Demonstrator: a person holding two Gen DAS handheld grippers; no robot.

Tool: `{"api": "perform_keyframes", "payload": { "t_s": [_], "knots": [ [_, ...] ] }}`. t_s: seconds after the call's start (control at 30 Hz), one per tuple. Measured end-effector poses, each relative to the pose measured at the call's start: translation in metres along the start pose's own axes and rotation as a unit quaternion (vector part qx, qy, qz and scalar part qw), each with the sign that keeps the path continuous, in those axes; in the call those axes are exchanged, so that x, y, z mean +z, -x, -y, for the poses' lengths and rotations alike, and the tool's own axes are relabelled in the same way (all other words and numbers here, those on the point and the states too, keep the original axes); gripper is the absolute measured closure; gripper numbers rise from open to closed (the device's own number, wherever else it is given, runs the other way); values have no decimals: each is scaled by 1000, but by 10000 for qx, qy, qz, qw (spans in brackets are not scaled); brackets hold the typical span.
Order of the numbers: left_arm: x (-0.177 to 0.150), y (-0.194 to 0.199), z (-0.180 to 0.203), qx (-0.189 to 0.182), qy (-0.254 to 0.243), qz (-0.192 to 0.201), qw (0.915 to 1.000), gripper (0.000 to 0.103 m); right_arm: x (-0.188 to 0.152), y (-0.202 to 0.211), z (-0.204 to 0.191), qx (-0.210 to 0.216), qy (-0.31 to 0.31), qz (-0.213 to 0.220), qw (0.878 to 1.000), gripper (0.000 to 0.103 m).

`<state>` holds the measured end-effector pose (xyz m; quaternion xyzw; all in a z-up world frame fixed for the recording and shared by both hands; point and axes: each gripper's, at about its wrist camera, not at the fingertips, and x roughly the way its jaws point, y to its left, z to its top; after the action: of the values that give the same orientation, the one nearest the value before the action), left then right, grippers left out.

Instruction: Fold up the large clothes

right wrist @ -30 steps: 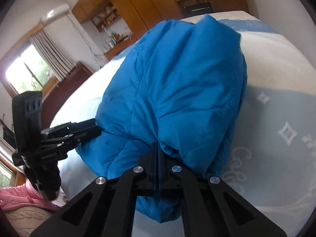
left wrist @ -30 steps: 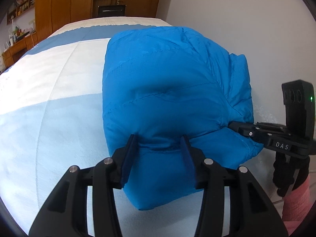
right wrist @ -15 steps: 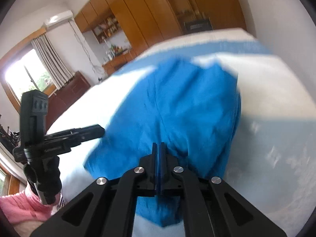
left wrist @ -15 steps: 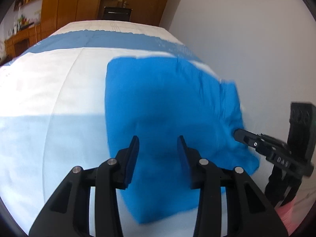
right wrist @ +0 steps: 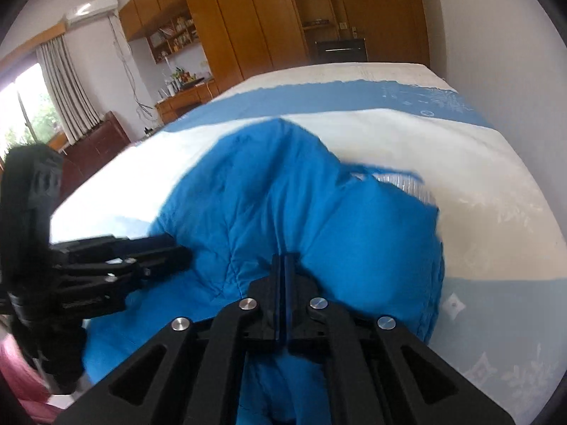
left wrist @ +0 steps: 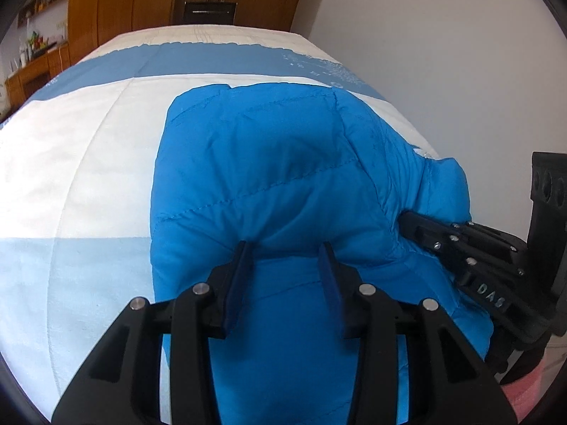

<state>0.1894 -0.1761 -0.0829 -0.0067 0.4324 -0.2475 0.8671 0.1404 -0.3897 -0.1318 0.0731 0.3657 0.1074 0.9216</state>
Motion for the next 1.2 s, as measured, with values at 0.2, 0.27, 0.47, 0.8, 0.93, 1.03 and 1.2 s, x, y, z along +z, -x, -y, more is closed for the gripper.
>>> {"api": "perform_keyframes", "payload": {
  "t_s": [0.2,0.27,0.47,0.8,0.93,1.03,1.2],
  "knots": [
    [-2,-7,0,65,-7,25,10000,64,-8,-5,1,91,-161,36,9998,103],
    [-2,-3,0,65,-4,19,10000,64,-5,-2,0,93,-148,67,9998,103],
    [-9,35,3,84,-114,251,9996,46,-1,35,1,408,-287,319,9982,88],
    [-24,86,-29,457,-158,582,9971,28,0,83,18,332,-535,687,9956,37],
    [-28,89,-35,402,-107,503,9979,26,-2,82,35,345,-743,505,9954,29],
    [-29,83,-41,195,-41,351,9992,23,-8,77,46,582,-908,336,9936,24],
    [-28,69,-46,-93,22,137,9999,22,-15,61,67,1210,-1398,6,9828,21]
  ]
}}
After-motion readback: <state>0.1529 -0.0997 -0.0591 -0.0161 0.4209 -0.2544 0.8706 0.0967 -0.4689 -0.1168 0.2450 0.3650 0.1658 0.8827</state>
